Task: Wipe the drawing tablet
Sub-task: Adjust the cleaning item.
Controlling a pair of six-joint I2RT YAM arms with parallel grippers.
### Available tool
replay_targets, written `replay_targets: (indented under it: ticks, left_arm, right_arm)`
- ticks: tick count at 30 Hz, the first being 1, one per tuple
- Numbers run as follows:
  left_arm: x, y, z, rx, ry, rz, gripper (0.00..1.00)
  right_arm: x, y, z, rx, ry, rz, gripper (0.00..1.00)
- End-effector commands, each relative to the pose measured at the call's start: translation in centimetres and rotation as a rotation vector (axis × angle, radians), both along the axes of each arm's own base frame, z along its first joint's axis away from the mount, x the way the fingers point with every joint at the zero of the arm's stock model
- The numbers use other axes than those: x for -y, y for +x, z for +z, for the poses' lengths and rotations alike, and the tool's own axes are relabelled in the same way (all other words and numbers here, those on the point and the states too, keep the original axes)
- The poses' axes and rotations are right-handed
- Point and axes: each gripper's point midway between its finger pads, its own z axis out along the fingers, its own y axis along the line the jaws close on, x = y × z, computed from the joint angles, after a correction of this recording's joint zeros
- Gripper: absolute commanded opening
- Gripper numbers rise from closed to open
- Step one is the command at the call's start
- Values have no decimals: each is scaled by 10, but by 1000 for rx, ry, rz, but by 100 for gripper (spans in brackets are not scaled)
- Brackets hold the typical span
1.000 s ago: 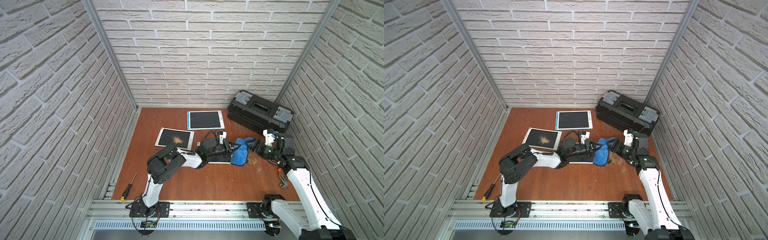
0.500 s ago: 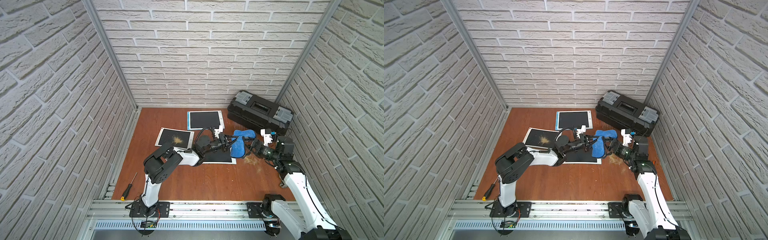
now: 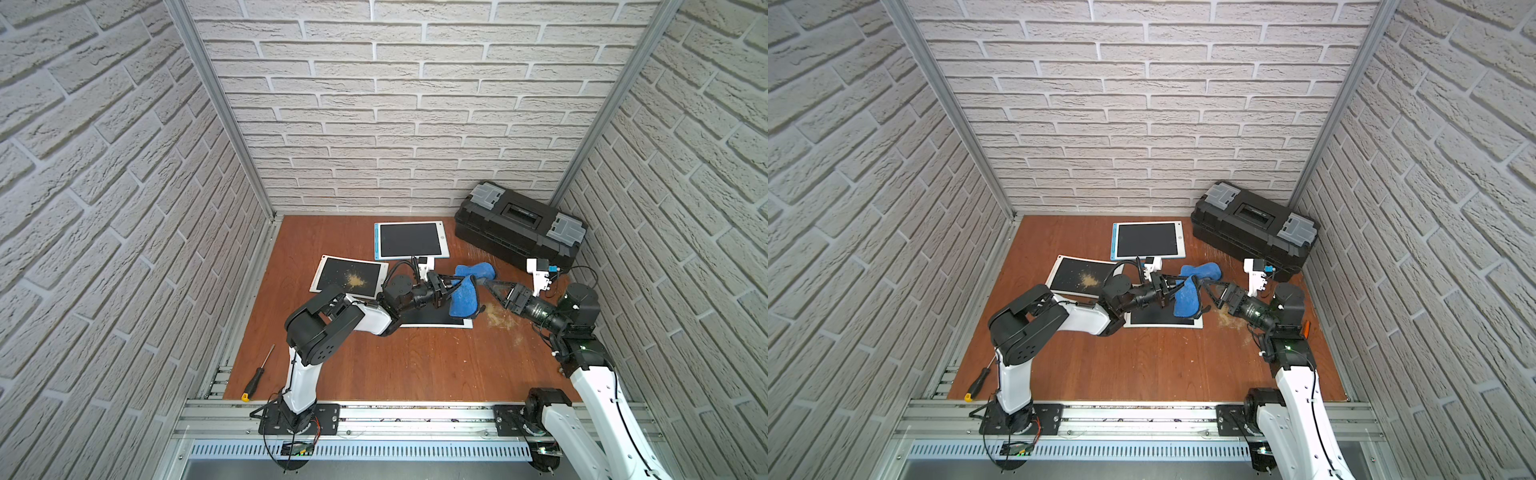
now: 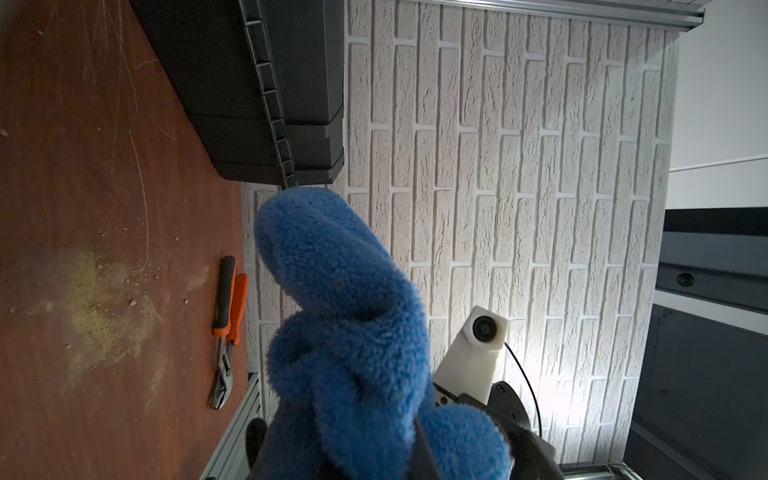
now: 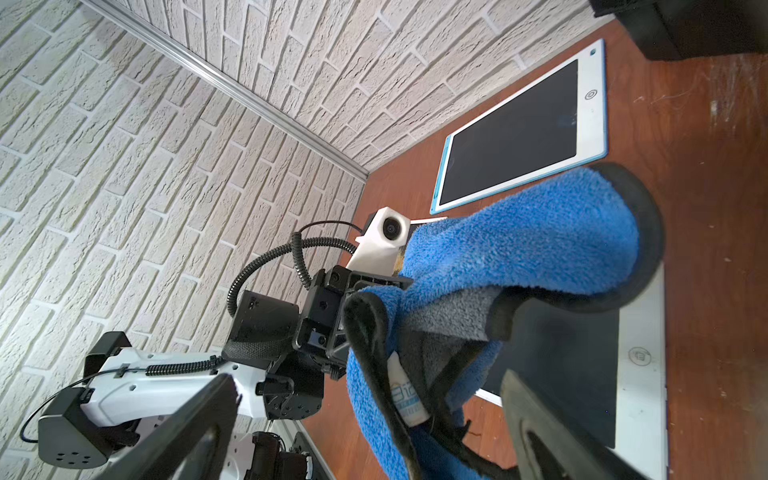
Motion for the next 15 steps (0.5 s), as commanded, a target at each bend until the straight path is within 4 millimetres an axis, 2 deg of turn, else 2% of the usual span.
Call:
replay_targets:
  ticks: [1, 7, 12, 15]
  left_arm:
    - [5, -18, 67, 105, -170, -51, 0]
    - [23, -27, 83, 105, -214, -93, 0]
    - [19, -34, 96, 120, -233, -100, 0]
    - [16, -42, 100, 126, -236, -108, 0]
  right_arm:
    - [-8, 0, 6, 29, -1, 50, 100]
    - [-10, 4, -10, -20, -24, 61, 100]
    - [-4, 7, -17, -32, -62, 19, 100]
    - [-1, 9, -13, -12, -59, -1, 100]
